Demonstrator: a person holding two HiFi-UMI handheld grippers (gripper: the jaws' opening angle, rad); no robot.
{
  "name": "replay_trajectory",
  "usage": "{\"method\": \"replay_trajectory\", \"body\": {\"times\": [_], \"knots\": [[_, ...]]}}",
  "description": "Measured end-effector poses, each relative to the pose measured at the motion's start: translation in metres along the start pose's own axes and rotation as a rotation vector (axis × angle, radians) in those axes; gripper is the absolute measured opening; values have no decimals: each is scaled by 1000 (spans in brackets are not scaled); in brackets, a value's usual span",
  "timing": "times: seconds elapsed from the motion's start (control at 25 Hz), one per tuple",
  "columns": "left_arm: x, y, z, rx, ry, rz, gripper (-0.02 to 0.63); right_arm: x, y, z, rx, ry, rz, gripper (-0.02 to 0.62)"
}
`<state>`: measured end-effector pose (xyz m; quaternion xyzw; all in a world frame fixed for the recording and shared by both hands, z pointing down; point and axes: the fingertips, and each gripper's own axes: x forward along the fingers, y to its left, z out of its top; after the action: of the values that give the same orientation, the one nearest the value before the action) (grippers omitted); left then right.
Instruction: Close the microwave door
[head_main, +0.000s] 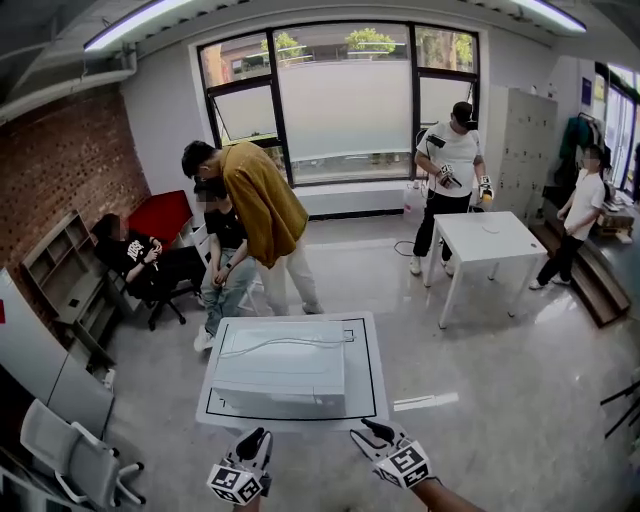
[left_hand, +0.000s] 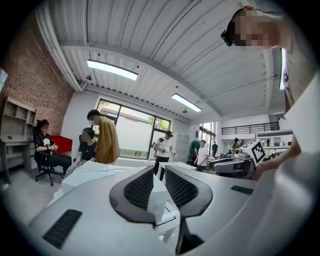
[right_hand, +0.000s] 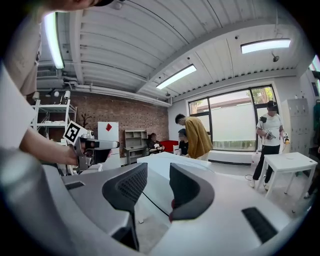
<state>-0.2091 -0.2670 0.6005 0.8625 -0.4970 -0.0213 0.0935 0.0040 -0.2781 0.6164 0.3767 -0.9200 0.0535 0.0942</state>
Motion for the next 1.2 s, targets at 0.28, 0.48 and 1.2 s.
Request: {"method": "replay_trajectory", "body": {"times": [0.28,0.48,1.2], "knots": [[-38,9,-8,-16,0,55,61,10,14,-14,-5,26,27,144],[-57,14,-16,-32,-8,97,61,14,18,-26,-2,43,43,144],[-66,21,-24,-51,3,125,61,19,19,-31,6,43,48,143]]}}
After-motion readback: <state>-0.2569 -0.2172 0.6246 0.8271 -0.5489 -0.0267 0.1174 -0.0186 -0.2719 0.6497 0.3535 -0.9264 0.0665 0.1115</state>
